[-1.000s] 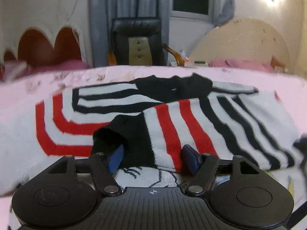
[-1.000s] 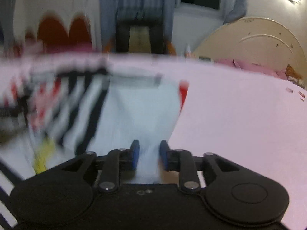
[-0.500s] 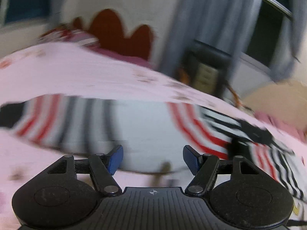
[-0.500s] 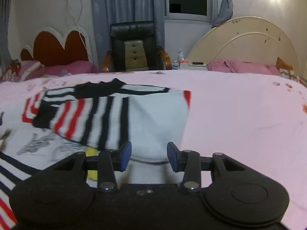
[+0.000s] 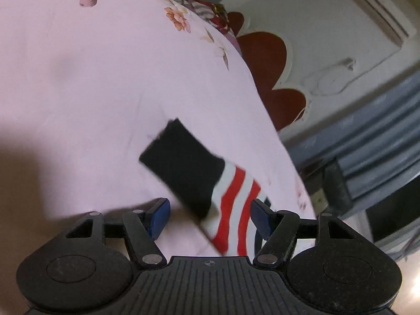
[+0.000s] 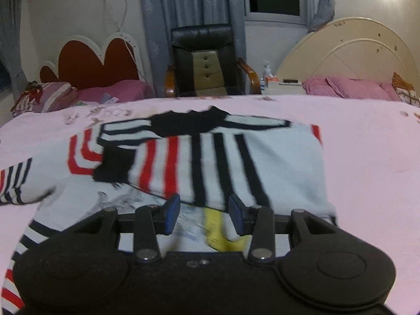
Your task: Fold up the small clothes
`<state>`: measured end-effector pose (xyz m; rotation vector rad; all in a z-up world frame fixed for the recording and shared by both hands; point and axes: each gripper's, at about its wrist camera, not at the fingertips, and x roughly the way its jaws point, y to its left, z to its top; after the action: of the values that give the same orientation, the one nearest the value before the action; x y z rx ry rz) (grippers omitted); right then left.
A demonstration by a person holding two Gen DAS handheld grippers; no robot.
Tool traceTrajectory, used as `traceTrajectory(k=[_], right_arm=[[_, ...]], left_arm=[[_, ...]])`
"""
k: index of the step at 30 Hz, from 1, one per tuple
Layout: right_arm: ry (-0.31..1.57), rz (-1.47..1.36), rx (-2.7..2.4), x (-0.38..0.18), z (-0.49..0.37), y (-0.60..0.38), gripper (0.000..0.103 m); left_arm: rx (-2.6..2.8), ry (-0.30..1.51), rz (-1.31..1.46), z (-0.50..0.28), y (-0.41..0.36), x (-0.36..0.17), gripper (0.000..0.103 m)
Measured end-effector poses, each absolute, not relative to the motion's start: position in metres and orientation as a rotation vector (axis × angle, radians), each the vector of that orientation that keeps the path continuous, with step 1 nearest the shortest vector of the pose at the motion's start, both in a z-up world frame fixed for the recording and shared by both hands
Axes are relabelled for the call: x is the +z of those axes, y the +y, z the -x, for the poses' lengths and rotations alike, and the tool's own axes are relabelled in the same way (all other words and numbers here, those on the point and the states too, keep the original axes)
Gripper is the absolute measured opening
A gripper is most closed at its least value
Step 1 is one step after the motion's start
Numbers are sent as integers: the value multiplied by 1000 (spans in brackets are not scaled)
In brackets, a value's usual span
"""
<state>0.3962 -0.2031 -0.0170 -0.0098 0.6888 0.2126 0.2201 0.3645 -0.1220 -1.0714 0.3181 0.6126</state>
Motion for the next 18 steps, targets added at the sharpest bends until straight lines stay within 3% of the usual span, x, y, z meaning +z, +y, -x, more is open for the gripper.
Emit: traceTrajectory(k=[1, 2, 3, 4, 7, 13, 18], right_arm=[[687, 5, 217, -15, -398, -197, 40], [687, -4, 220, -14, -401, -192, 40], [687, -12, 217, -13, -404, -189, 40], [690, -18, 210, -14, -407, -186, 39], [707, -42, 195, -17, -415, -180, 38], [714, -56, 186, -24, -408, -180, 38], [703, -62, 182, -24, -406, -193, 38]], left_arm=[[609, 313, 1061, -226, 367, -124, 68], [606, 311, 1039, -232, 368, -125, 55], [616, 330, 1009, -239, 368, -126, 37], [612, 366, 997, -247, 372, -132, 5], [587, 352, 1027, -251, 375, -140, 5], [386, 311, 821, -273, 333, -87, 4], [75, 337, 621, -350, 241, -37, 4]])
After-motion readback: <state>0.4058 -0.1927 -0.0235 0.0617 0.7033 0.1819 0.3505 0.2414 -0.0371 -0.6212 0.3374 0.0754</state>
